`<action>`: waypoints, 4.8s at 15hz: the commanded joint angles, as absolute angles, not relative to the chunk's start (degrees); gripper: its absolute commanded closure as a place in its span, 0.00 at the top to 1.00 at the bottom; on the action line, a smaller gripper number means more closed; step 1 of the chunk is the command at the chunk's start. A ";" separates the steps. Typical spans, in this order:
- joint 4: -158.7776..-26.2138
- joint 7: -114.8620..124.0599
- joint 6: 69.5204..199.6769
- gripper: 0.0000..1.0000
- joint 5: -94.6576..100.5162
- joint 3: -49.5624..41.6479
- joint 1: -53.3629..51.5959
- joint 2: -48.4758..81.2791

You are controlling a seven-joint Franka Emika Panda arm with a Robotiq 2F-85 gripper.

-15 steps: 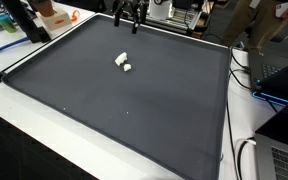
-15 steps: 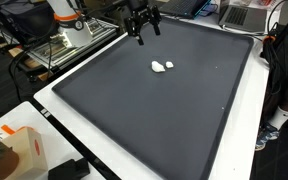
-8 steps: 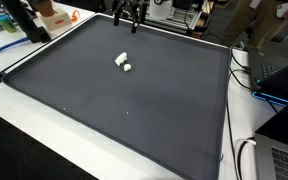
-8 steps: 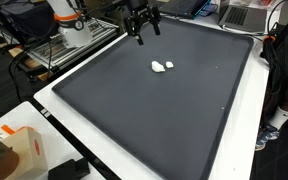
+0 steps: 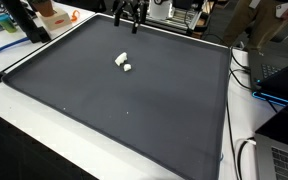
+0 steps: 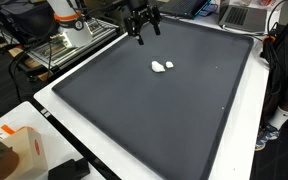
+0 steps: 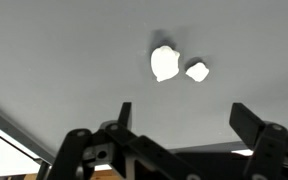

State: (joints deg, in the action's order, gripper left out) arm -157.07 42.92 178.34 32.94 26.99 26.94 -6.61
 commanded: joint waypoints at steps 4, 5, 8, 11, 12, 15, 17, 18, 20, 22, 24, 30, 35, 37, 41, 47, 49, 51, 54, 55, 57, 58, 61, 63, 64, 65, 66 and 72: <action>-156.12 44.06 178.90 1.00 34.11 29.01 27.68 -4.15; -155.46 44.34 178.70 1.00 34.54 29.27 28.08 -3.89; -153.29 44.86 178.15 1.00 35.33 29.66 28.75 -2.49; -150.42 45.06 177.05 1.00 36.62 29.76 29.11 0.14; -149.63 45.00 176.76 1.00 37.13 29.55 28.98 1.13; -147.11 45.59 174.84 1.00 38.95 28.70 28.26 4.04; -145.59 45.47 172.44 1.00 39.11 28.48 27.51 6.10; -144.93 45.36 171.37 1.00 38.88 28.46 27.19 7.12; -143.69 45.37 169.70 1.00 38.73 28.33 26.50 8.82; -142.70 45.38 168.91 1.00 38.03 28.34 26.03 10.22; -142.18 43.50 169.68 1.00 34.36 29.83 26.89 11.30; -142.96 37.42 170.60 1.00 26.22 21.73 17.33 10.23; -141.59 36.53 168.96 1.00 24.28 22.60 17.86 10.42; -140.54 34.48 167.54 1.00 21.04 24.58 18.98 10.98; -137.59 28.46 162.04 1.00 10.41 16.74 9.89 9.80; -129.68 18.30 146.60 1.00 0.76 8.14 3.15 9.66; -127.17 17.31 140.91 1.00 1.51 6.00 1.87 9.63; -124.89 15.36 135.99 1.00 1.03 4.98 1.25 9.85; -124.47 15.92 136.43 1.00 1.37 3.82 0.27 9.89; -124.06 15.66 135.95 1.00 1.15 3.76 0.21 9.90; -123.90 15.45 135.69 1.00 1.07 3.77 0.17 9.92; -121.97 14.90 132.98 1.00 0.52 3.47 0.43 11.02; -118.00 11.51 128.17 1.00 -2.23 2.92 1.09 13.05; -115.01 9.35 124.94 1.00 -4.86 2.39 1.74 14.41; -113.58 8.03 123.63 1.00 -7.35 2.24 2.27 15.07; -111.97 7.22 122.77 1.00 -9.93 1.91 2.89 15.92; -110.59 6.47 121.85 1.00 -11.62 1.56 3.33 16.73; -103.21 10.83 118.51 1.00 -12.75 -1.32 3.89 22.36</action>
State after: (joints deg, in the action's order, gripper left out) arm -107.51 8.03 121.00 -11.86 -0.18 4.10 18.74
